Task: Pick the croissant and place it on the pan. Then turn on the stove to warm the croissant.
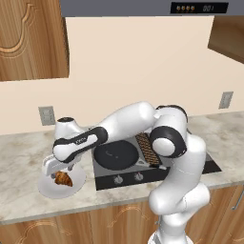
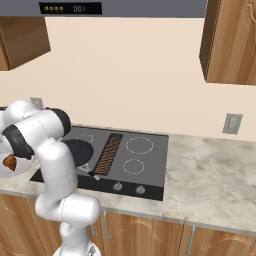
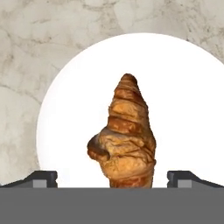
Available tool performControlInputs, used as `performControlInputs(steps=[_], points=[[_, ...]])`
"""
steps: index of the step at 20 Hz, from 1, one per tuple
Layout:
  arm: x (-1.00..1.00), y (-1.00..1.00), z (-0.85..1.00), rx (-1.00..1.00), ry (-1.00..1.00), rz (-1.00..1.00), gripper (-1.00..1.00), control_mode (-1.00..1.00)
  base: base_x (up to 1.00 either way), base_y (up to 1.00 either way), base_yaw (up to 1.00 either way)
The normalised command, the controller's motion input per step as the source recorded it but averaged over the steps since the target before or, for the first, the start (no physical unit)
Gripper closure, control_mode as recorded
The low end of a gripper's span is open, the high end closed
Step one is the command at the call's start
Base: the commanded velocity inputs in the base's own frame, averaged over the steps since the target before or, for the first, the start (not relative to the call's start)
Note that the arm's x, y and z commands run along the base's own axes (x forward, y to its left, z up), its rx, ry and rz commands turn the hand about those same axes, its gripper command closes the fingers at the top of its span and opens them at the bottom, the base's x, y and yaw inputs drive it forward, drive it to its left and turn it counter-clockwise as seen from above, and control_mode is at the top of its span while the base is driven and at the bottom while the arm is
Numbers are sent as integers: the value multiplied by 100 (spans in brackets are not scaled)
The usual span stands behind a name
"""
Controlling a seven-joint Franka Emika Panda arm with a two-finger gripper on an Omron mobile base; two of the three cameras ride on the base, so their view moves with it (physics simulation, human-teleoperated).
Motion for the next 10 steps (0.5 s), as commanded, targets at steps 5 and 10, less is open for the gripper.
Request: performControlInputs(steps=[5,10], points=[[11,0,-17,-1,0,0,-100,-100,0,0,0],[5,0,-21,0,0,0,-100,-100,0,0,0]])
